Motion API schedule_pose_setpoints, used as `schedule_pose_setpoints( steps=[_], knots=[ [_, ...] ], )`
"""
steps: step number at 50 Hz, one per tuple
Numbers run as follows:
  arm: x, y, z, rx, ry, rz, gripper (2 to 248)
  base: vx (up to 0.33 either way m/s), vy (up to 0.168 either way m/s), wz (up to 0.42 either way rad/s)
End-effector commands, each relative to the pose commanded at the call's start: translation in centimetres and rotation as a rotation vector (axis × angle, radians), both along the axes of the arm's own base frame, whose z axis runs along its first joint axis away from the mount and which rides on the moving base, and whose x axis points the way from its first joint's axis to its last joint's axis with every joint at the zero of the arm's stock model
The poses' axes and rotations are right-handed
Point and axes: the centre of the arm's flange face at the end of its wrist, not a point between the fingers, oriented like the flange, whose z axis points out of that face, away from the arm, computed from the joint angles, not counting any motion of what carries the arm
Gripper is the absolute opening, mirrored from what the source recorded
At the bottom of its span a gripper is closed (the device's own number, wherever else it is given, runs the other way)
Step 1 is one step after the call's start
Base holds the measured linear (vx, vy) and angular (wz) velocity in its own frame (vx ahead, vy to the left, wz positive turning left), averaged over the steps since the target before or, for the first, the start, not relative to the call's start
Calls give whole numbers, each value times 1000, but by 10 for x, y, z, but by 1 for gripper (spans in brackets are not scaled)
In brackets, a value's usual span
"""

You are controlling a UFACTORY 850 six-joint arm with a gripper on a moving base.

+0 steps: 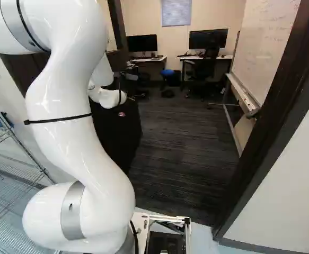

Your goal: Open the door and move inside

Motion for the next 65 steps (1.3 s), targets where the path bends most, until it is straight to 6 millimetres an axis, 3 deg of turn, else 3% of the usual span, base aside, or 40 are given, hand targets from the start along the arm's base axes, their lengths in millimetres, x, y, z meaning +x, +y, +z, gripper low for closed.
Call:
schedule_pose_setpoints(
  steps=[65],
  knots=[
    [-56, -96, 7, -53, 23, -82, 247, 0, 0, 0]
  ],
)
